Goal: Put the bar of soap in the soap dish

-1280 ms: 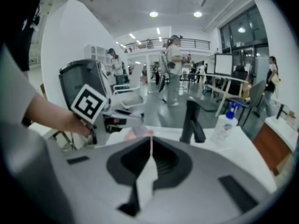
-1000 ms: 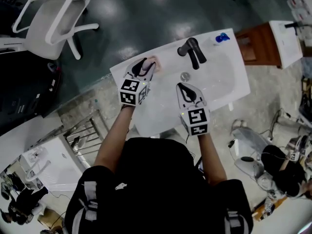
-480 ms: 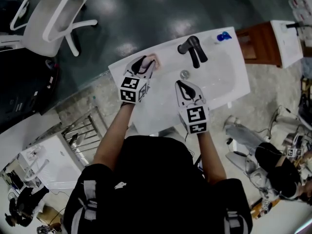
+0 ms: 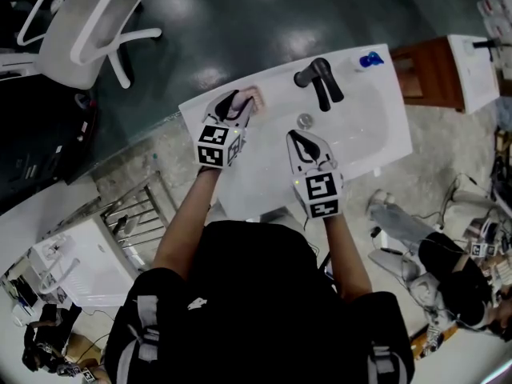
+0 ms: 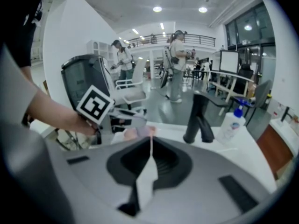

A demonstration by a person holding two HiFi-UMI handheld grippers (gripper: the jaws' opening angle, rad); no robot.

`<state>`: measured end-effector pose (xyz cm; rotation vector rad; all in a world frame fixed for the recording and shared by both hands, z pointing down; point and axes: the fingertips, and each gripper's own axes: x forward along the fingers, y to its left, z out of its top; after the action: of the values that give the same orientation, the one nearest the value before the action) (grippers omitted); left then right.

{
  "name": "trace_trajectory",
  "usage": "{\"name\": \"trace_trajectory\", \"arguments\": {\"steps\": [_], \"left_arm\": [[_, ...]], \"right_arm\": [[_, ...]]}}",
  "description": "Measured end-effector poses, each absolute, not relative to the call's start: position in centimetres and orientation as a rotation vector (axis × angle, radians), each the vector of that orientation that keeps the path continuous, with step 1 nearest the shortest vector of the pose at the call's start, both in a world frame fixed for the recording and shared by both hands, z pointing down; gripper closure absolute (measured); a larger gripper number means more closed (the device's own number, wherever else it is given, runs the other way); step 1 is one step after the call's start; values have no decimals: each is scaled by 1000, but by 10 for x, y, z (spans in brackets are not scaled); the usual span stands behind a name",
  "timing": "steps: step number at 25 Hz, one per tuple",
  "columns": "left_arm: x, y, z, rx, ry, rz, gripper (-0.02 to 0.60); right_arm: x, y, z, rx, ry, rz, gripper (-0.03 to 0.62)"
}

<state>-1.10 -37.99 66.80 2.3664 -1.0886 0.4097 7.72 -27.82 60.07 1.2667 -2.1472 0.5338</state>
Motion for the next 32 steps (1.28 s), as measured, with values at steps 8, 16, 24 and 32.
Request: {"name": "trace_trajectory", "arguments": {"steps": [8,16,24,32], "left_arm": [[-29,-380,675,2327,-1140,442,387],[-41,-381,679,2299,-1167,441,370],[-52,-380,685,2271,-1199,443,350],[-58,-380,692,2251,-1203,451,333]], "right_arm": [[70,-278,605,1242,-2153,528,557],[64,-278,606,1214,-2154,515,557],[61,-278,609,1200,-2155,506,557],[59,-277,610,1188,-2153,502,557]]}}
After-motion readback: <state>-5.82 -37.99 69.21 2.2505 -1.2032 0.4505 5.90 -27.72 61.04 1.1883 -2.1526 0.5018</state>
